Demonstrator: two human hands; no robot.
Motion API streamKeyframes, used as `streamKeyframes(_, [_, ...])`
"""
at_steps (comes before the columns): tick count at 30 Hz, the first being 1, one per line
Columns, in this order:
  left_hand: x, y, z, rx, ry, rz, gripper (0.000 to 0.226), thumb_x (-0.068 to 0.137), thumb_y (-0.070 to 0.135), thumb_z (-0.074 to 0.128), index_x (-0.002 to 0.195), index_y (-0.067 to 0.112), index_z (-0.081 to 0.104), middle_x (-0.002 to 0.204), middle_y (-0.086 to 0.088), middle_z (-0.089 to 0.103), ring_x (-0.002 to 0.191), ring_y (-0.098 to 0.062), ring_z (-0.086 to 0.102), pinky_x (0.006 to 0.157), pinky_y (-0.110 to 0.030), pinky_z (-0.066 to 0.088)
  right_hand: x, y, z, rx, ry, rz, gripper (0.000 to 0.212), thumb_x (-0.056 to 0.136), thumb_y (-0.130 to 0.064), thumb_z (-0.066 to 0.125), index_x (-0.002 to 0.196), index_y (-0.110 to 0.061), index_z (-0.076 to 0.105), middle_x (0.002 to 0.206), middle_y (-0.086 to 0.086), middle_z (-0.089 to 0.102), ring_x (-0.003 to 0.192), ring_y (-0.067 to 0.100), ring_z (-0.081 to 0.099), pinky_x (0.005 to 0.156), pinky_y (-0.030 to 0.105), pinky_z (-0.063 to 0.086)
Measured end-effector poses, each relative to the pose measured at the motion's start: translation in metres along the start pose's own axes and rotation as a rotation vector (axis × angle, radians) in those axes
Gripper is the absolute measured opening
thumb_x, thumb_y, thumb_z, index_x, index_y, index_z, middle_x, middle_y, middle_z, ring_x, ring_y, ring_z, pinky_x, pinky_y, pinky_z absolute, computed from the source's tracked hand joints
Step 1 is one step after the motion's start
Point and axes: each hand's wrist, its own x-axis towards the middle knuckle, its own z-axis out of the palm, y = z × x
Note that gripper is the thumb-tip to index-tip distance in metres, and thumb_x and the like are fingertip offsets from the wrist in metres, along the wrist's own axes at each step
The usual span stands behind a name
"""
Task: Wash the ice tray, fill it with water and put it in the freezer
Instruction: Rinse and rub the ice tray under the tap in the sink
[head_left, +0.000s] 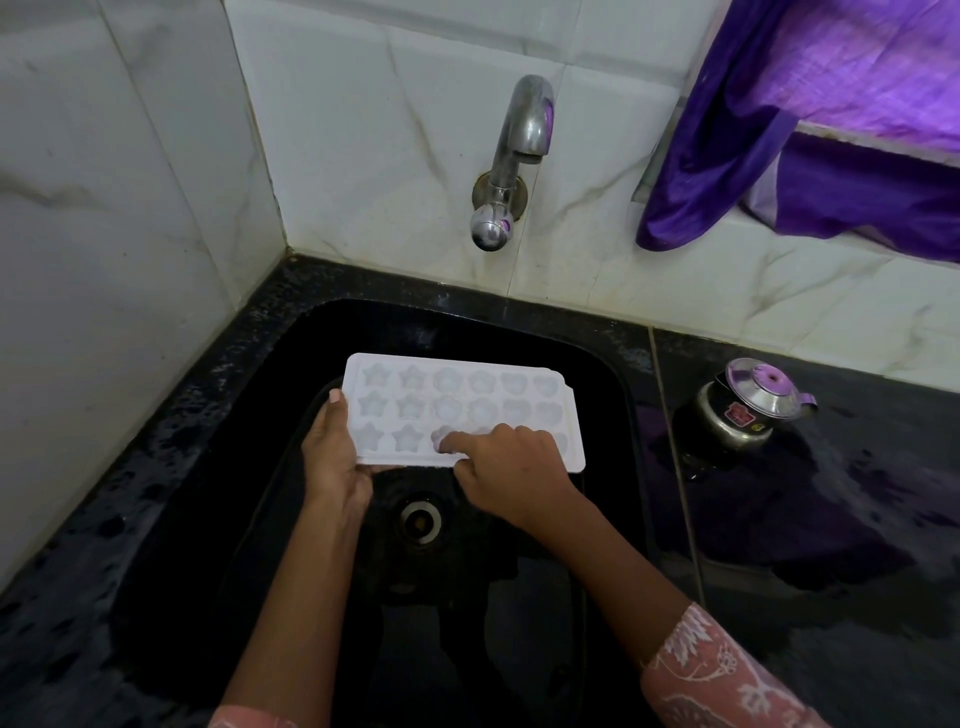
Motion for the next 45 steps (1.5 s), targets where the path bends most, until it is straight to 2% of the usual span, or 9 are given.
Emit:
streamKeyframes(4, [0.000,0.000,0.001,-0.006,-0.002,0.006,0.032,0.097,0.037,0.044,0.111,0.015,0.061,0.110,-0.012,0.067,0.096,-0.029,0.065,0.081,-0.052,0.053,0.000,0.001,0.001,-0.013,0.030,0.019,0.036,0.096,-0.023,0.035,0.128,-0.033,0.048,0.079,0.000,0.042,0.073,0.020,0.042,0.066,0.028,0.027])
streamKeyframes(13, [-0.001,-0.001,0.001,-0.002,-0.001,0.001,0.033,0.096,0.038,0.045,0.114,0.015,0.060,0.107,-0.009,0.067,0.094,-0.027,0.066,0.073,-0.047,0.055,0.007,-0.003,0.002,-0.036,-0.001,0.028,0.033,0.095,-0.025,0.035,0.125,-0.032,0.049,0.062,-0.005,0.031,0.069,0.019,0.042,0.051,0.024,0.020])
streamKeyframes(17, [-0.001,0.000,0.000,-0.009,0.006,-0.003,0.030,0.096,0.037,0.045,0.109,0.015,0.061,0.107,-0.011,0.067,0.094,-0.027,0.066,0.076,-0.048,0.055,0.005,-0.002,-0.001,-0.004,-0.038,0.014,0.037,0.095,-0.025,0.035,0.129,-0.033,0.046,0.088,0.007,0.057,0.081,0.025,0.054,0.067,0.028,0.029])
streamKeyframes(20, [-0.001,-0.001,0.000,-0.006,0.000,-0.003,0.028,0.096,0.037,0.045,0.104,0.016,0.062,0.105,-0.010,0.068,0.093,-0.027,0.066,0.075,-0.046,0.055,0.004,-0.001,-0.002,0.017,-0.035,0.012,0.038,0.095,-0.025,0.035,0.130,-0.034,0.046,0.100,0.008,0.062,0.090,0.027,0.058,0.069,0.028,0.029])
streamKeyframes(24, [-0.002,-0.003,0.002,-0.007,-0.010,0.003,0.027,0.096,0.037,0.045,0.101,0.018,0.063,0.100,-0.007,0.069,0.088,-0.025,0.068,0.067,-0.042,0.056,0.005,-0.003,-0.006,0.006,-0.009,0.029,0.033,0.095,-0.024,0.035,0.125,-0.026,0.046,0.066,-0.001,0.042,0.067,0.021,0.046,0.060,0.028,0.027])
streamKeyframes(27, [-0.001,-0.003,0.001,0.014,-0.002,0.014,0.032,0.096,0.038,0.045,0.110,0.015,0.061,0.099,-0.007,0.069,0.086,-0.024,0.067,0.065,-0.041,0.055,0.008,-0.008,-0.007,0.059,0.033,0.021,0.035,0.092,-0.024,0.037,0.126,-0.028,0.046,0.058,-0.004,0.033,0.053,0.015,0.036,0.052,0.025,0.024])
streamKeyframes(31, [-0.001,-0.004,0.002,0.013,0.018,0.015,0.031,0.096,0.035,0.047,0.109,0.012,0.062,0.094,-0.006,0.068,0.082,-0.022,0.067,0.064,-0.037,0.055,0.010,-0.017,-0.007,0.070,-0.052,-0.027,0.040,0.094,-0.026,0.036,0.132,-0.036,0.045,0.082,0.006,0.055,0.079,0.025,0.054,0.062,0.027,0.030])
streamKeyframes(35, [0.000,-0.005,0.002,0.012,0.012,0.020,0.028,0.096,0.035,0.047,0.107,0.014,0.062,0.093,-0.005,0.069,0.081,-0.021,0.067,0.066,-0.039,0.055,0.014,-0.020,-0.005,0.027,-0.055,-0.046,0.040,0.095,-0.026,0.036,0.133,-0.034,0.046,0.103,0.010,0.062,0.092,0.028,0.059,0.067,0.027,0.029])
streamKeyframes(45, [0.000,-0.006,0.001,0.028,0.006,0.037,0.025,0.097,0.035,0.045,0.099,0.017,0.062,0.090,-0.004,0.068,0.080,-0.020,0.067,0.067,-0.040,0.054,0.018,-0.017,-0.003,0.000,-0.035,-0.053,0.037,0.096,-0.026,0.035,0.126,-0.038,0.052,0.101,0.007,0.062,0.091,0.025,0.059,0.068,0.027,0.029])
